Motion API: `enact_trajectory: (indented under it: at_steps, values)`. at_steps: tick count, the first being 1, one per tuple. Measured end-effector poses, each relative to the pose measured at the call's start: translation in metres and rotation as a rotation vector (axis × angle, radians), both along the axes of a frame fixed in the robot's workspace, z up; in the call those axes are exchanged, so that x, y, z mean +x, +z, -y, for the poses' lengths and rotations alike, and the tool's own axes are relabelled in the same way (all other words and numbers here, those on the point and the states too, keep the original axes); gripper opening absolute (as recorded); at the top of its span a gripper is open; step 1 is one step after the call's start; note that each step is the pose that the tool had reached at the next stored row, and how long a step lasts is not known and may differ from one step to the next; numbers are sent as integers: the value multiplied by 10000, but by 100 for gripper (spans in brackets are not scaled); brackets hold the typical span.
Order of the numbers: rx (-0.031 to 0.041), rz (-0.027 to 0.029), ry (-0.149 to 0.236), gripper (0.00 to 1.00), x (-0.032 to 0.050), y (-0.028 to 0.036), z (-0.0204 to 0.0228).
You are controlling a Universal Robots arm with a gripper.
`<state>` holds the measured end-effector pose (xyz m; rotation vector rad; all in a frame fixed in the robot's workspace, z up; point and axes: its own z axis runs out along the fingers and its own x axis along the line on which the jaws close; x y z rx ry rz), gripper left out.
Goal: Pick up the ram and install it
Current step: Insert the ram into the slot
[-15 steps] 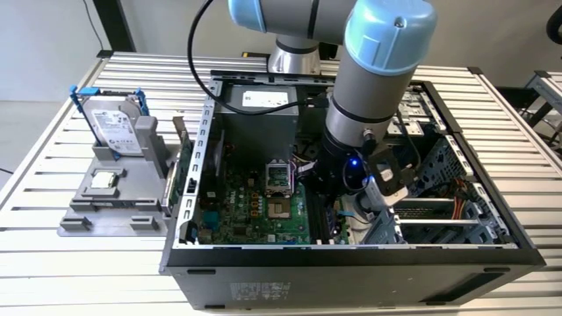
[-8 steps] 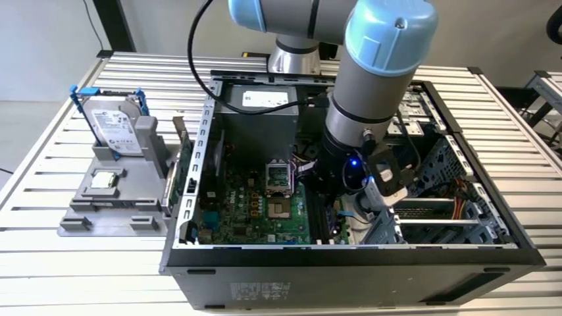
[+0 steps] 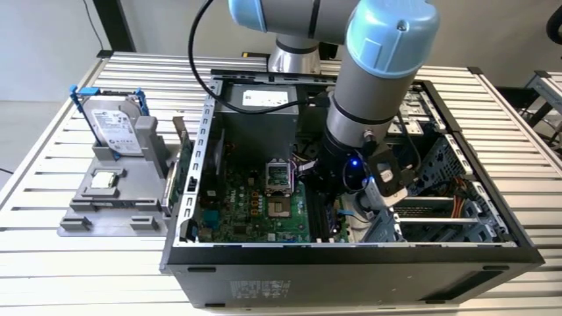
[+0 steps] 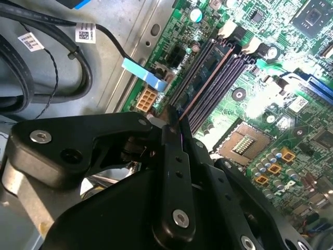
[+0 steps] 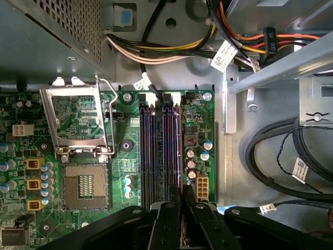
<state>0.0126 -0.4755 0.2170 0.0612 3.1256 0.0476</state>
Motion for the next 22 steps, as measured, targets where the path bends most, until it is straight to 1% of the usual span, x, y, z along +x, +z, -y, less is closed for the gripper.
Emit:
enact_trajectory:
  at_steps: [4,7,12,14,18,22]
  values:
    - [1,0,-4,0,15,27,-1]
    - [0,4,-60,0,32,27,-1]
    - [-3,-1,-152,0,32,29,1]
    - [-2,-2,-153,0,30,29,1]
    - [-4,-3,-152,0,-1,26,1]
    - [-2,-2,-148,0,0,25,1]
